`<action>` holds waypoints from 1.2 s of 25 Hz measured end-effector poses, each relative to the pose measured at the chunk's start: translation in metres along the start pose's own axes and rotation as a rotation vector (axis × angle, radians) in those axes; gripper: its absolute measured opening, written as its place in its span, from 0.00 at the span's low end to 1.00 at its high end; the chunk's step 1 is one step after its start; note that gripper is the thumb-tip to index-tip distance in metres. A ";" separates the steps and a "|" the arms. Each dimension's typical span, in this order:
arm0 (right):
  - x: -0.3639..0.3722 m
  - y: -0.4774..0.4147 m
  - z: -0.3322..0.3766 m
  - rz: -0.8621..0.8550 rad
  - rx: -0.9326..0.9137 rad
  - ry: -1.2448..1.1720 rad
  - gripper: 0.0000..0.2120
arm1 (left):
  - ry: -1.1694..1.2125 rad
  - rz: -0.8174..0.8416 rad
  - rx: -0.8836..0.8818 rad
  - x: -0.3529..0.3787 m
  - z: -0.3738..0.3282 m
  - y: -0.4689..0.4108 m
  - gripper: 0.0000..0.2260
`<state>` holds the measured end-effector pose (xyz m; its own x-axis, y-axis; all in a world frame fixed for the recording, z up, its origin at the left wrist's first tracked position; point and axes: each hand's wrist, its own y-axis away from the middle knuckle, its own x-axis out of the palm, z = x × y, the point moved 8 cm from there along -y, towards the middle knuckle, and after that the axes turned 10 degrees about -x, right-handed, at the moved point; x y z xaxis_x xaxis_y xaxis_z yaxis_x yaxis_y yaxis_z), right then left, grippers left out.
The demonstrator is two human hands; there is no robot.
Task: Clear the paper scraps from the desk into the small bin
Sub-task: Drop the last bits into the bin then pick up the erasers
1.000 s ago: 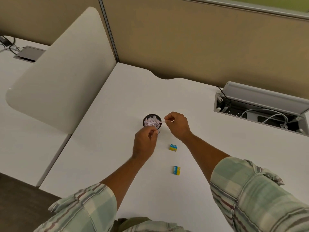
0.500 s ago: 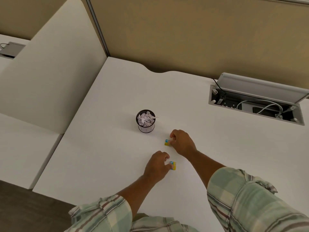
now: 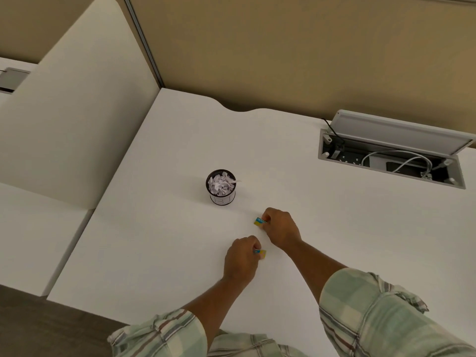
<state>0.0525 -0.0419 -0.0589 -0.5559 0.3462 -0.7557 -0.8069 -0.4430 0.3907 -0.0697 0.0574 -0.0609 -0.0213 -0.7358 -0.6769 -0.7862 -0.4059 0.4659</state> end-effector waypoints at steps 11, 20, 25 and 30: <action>-0.065 -0.009 0.041 -0.416 -0.007 -0.526 0.02 | 0.677 -0.509 -0.036 -0.150 0.005 -0.038 0.11; -0.071 -0.045 0.121 -0.348 -0.118 -0.284 0.05 | 0.526 -0.480 -0.126 -0.187 -0.007 -0.086 0.03; -0.056 -0.057 0.134 -0.234 -0.108 0.017 0.10 | 0.340 -0.422 -0.171 -0.176 -0.001 -0.101 0.04; -0.046 -0.066 0.143 -0.215 -0.183 0.294 0.09 | 0.136 -0.500 -0.181 -0.178 -0.003 -0.108 0.04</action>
<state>0.1029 0.0896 0.0248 -0.2765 0.2075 -0.9383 -0.8347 -0.5357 0.1275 0.0207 0.2301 0.0109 0.4172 -0.4883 -0.7665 -0.5611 -0.8018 0.2054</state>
